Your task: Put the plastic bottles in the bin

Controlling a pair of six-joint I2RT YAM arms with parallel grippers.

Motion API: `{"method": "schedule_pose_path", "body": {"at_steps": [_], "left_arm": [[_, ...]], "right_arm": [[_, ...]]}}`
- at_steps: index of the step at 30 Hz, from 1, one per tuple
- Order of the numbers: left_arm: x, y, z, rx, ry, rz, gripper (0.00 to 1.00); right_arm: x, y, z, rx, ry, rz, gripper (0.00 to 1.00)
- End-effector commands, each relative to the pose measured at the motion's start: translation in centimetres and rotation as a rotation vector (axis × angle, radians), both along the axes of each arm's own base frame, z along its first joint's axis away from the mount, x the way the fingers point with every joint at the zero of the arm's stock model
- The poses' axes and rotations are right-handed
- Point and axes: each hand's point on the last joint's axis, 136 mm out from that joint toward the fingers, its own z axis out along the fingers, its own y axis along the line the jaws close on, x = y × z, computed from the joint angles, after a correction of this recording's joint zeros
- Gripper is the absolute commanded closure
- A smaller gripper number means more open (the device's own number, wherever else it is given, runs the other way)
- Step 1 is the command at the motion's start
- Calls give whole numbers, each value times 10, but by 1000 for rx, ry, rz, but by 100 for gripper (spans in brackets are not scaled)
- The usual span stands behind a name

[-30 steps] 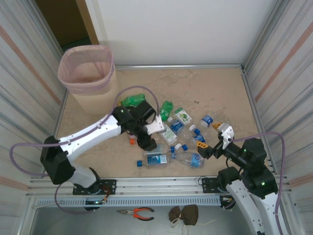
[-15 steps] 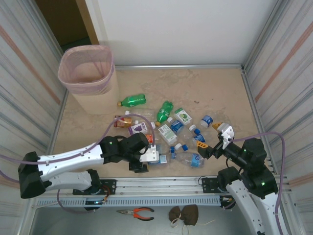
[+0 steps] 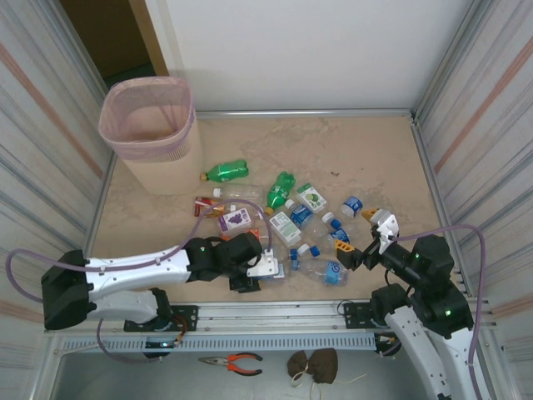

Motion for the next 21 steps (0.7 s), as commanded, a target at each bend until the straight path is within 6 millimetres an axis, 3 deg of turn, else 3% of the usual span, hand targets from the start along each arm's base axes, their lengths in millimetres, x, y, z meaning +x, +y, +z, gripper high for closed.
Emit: {"method": "schedule_pose_path", "body": {"at_steps": [1, 21], "left_arm": [[3, -4, -3, 22, -18, -10, 35], [2, -12, -30, 142, 31, -49, 38]], "right_arm": [[-2, 0, 3, 2, -20, 4, 1], [-2, 0, 3, 3, -20, 4, 1]]}}
